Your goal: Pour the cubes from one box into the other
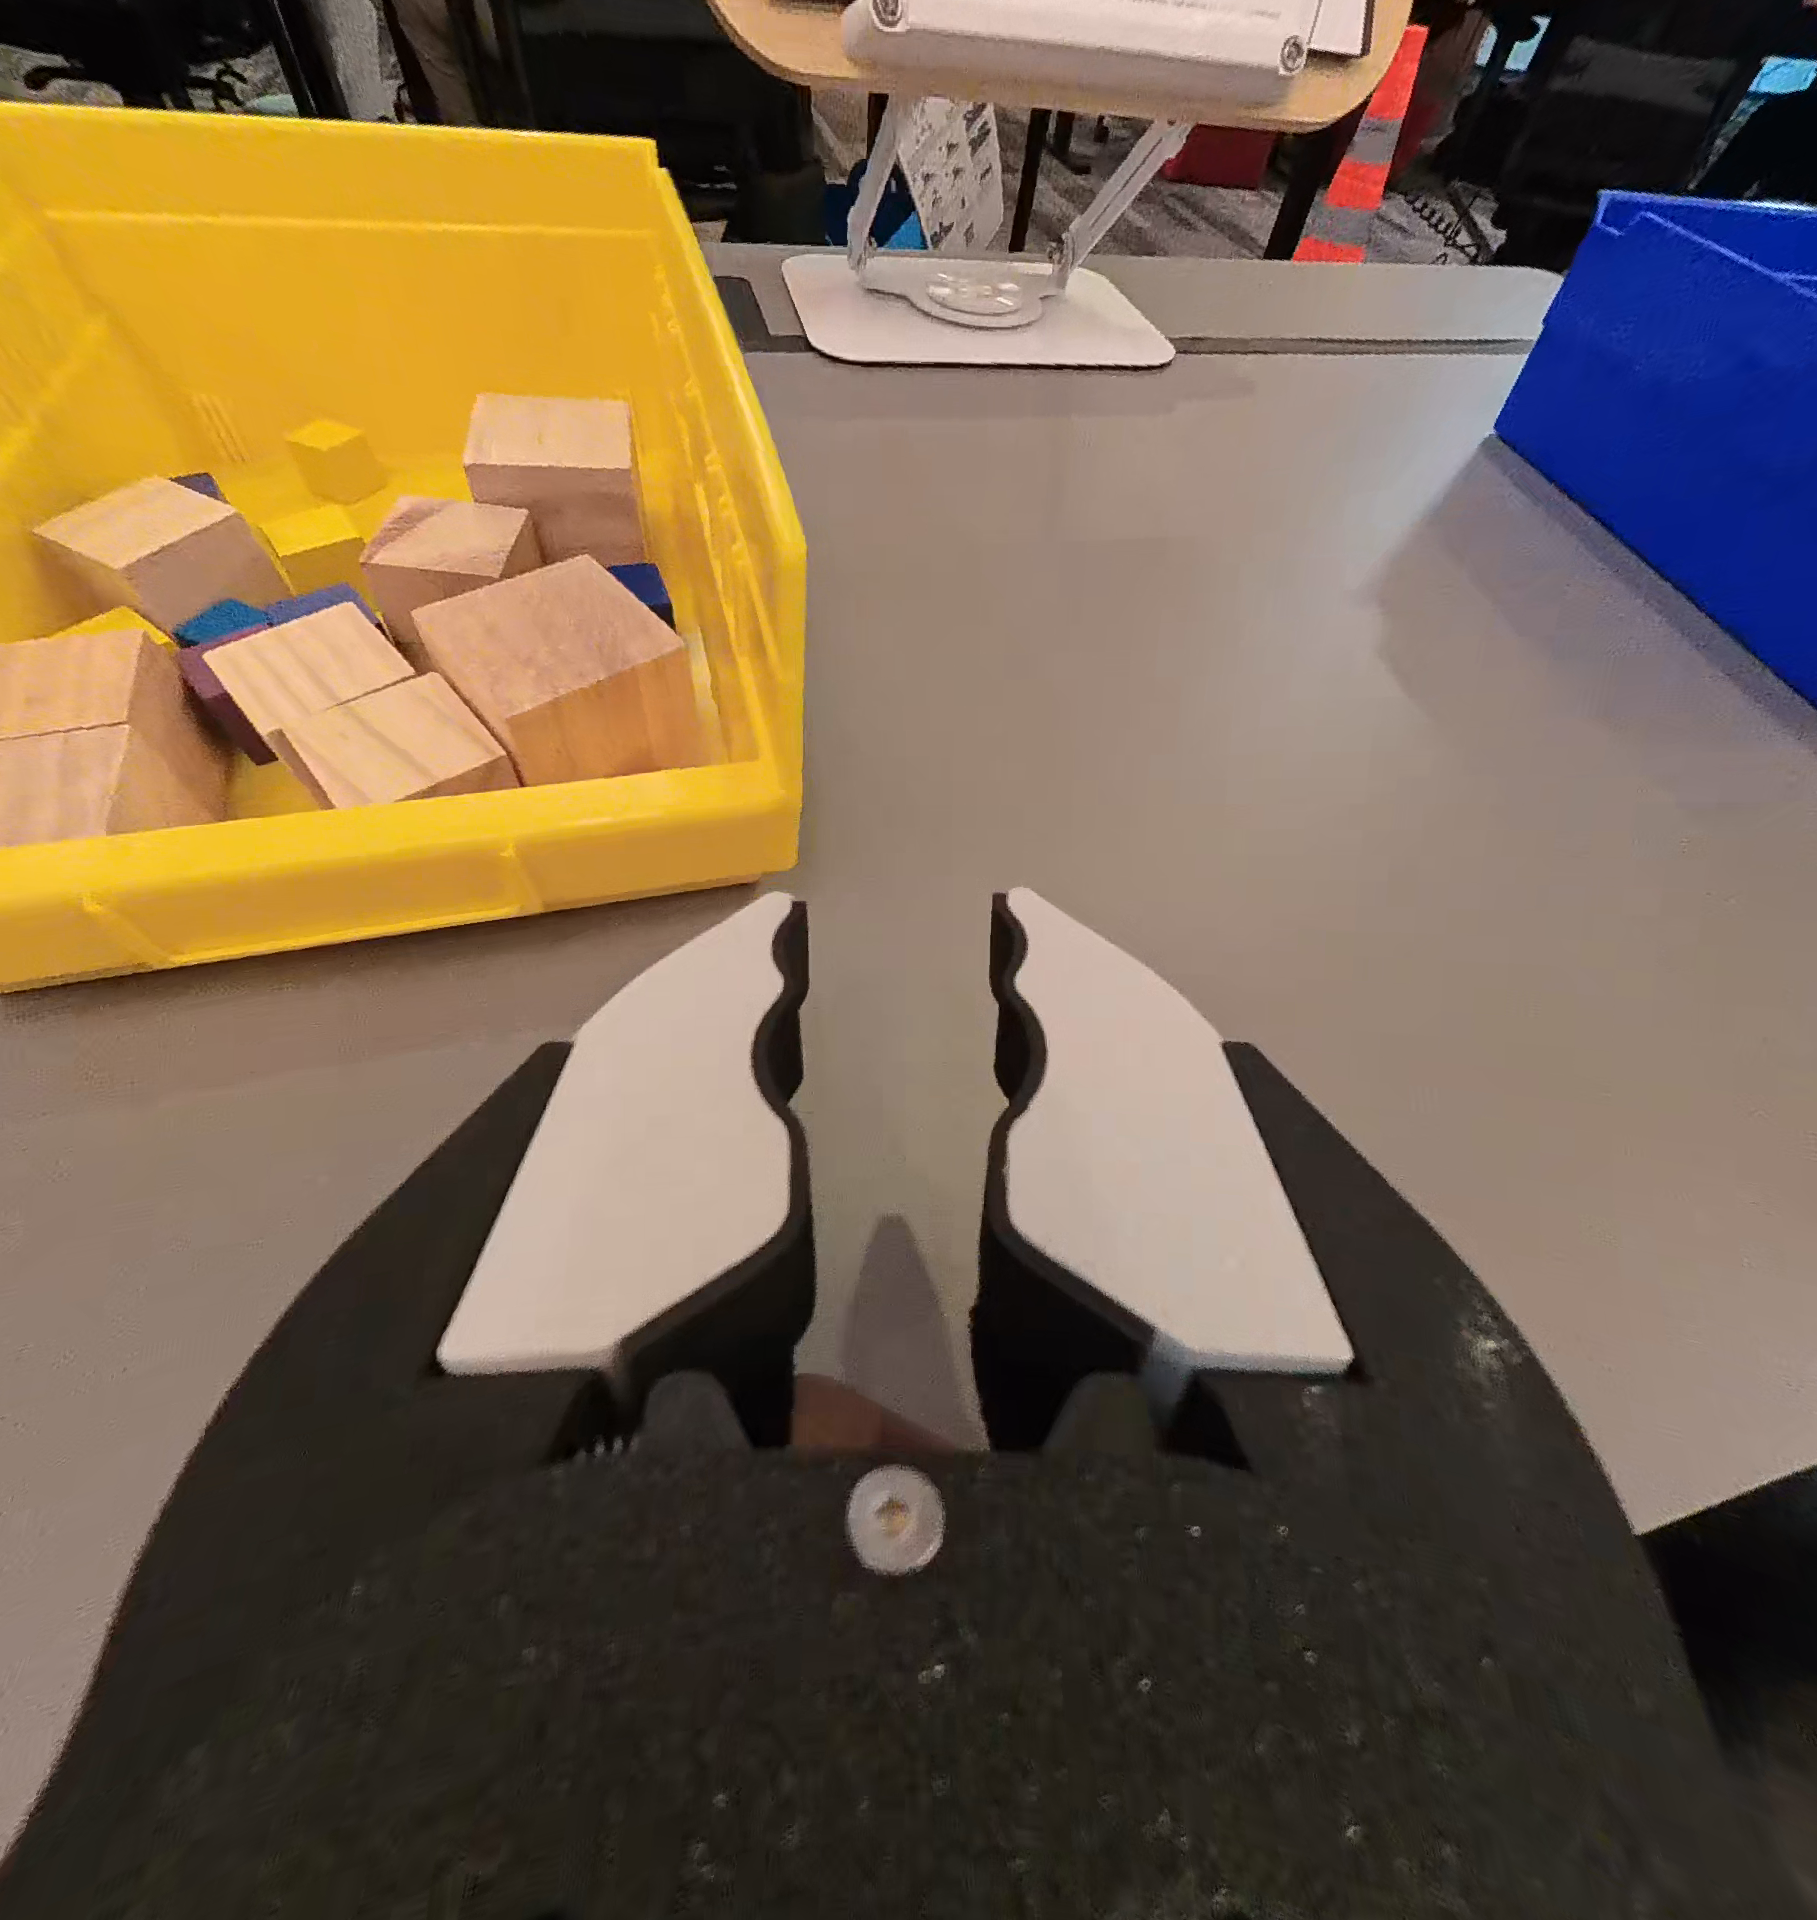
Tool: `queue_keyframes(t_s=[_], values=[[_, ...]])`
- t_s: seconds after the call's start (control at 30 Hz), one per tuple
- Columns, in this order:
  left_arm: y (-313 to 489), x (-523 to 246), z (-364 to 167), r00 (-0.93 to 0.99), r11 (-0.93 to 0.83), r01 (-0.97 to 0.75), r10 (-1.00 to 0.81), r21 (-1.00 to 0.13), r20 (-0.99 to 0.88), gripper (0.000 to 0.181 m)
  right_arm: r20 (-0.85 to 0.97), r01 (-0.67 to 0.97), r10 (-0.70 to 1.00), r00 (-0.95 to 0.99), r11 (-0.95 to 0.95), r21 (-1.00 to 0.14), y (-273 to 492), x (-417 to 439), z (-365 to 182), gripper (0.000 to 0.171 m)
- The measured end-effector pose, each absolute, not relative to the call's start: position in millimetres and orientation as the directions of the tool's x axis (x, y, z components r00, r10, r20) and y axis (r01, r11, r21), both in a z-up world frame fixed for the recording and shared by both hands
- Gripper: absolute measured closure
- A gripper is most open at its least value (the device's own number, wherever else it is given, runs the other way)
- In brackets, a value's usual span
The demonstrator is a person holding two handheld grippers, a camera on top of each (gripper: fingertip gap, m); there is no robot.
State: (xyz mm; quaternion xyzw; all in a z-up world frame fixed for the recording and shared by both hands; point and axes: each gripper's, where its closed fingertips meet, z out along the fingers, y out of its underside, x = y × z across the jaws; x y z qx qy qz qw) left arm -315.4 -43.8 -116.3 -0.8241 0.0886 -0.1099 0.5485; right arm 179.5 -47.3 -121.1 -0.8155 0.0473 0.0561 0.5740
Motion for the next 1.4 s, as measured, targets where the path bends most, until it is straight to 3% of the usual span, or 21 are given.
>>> queue_keyframes(t_s=[0.73,0.97,1.23,1.4], values=[[-41.4,-319.9,-119.5,0.96,-0.395,-0.052,-0.272,-0.917,0.063,0.148,-0.149,-0.135,0.009,0.989,-0.364,-0.922,-46.7,171.6,-126.0,0.135],[-33.2,-354.9,-73.8,0.93,-0.446,-0.082,-0.355,-0.891,0.092,0.146,-0.148,-0.129,0.024,0.989,-0.369,-0.921,-48.1,168.1,-127.2,0.135],[74.9,-467.7,-27.8,0.979,-0.671,-0.135,-0.204,-0.729,0.007,0.138,-0.168,-0.135,0.05,0.985,-0.392,-0.91,-47.1,158.8,-131.6,0.135],[166.0,-513.2,-68.9,0.991,-0.867,-0.031,-0.09,-0.497,0.095,0.138,-0.125,-0.088,0.067,0.99,-0.4,-0.912,-46.4,151.3,-132.5,0.135]])
